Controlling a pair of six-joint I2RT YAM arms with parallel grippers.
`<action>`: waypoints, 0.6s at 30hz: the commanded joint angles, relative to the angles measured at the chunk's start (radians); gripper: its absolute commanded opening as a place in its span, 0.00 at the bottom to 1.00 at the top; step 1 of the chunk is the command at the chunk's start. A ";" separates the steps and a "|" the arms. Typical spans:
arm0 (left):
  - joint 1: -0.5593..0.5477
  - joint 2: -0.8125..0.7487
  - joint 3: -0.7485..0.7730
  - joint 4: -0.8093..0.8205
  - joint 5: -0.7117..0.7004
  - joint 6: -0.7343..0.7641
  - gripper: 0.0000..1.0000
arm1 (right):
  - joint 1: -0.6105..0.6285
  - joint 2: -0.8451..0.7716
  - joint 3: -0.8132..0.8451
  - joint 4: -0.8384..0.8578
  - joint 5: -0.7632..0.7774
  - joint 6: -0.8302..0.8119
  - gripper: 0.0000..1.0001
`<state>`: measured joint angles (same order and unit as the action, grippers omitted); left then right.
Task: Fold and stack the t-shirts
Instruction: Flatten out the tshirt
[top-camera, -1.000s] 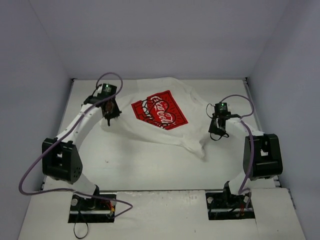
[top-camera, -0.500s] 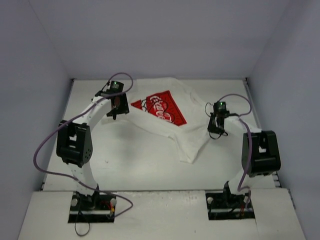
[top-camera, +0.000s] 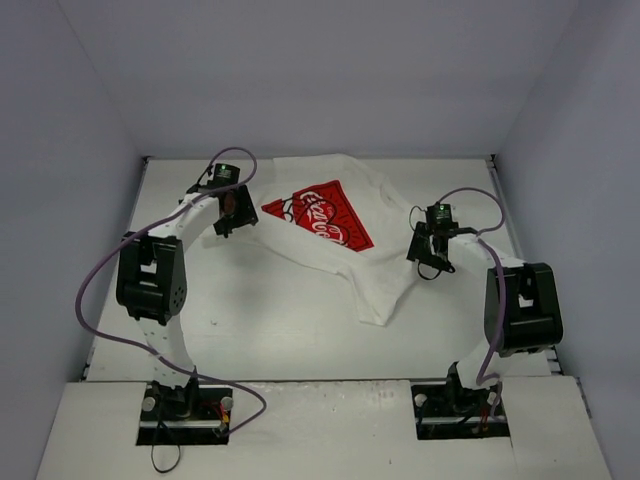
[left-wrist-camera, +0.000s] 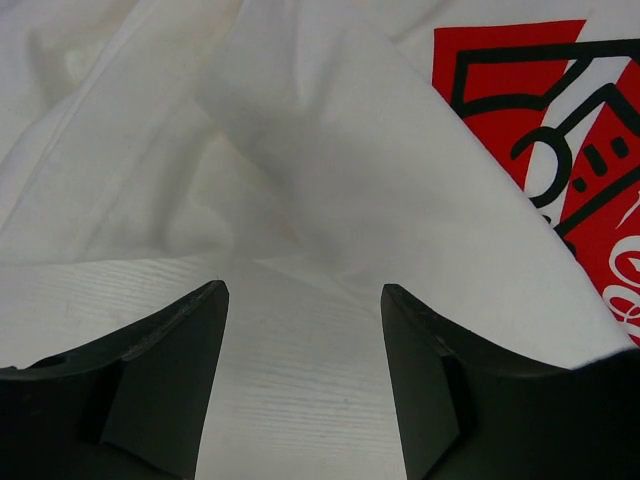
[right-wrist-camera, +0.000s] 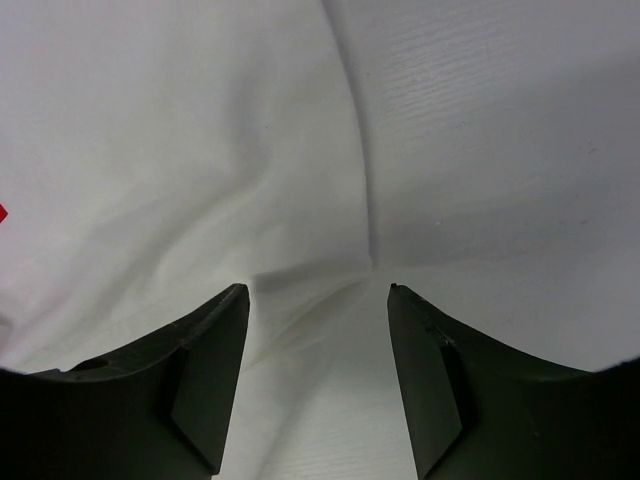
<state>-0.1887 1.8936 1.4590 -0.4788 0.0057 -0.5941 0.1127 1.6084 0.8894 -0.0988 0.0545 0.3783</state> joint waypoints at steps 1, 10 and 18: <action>0.039 -0.023 0.079 0.055 0.027 -0.046 0.59 | 0.003 0.016 -0.001 0.026 0.047 0.031 0.56; 0.106 0.029 0.059 0.068 0.014 -0.029 0.54 | 0.002 0.056 -0.013 0.050 0.007 0.022 0.08; 0.110 0.071 0.063 0.132 0.056 -0.033 0.46 | 0.002 -0.014 -0.040 0.049 -0.020 0.006 0.00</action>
<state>-0.0765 2.0051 1.4929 -0.4344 0.0328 -0.6167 0.1127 1.6493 0.8610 -0.0437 0.0475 0.3942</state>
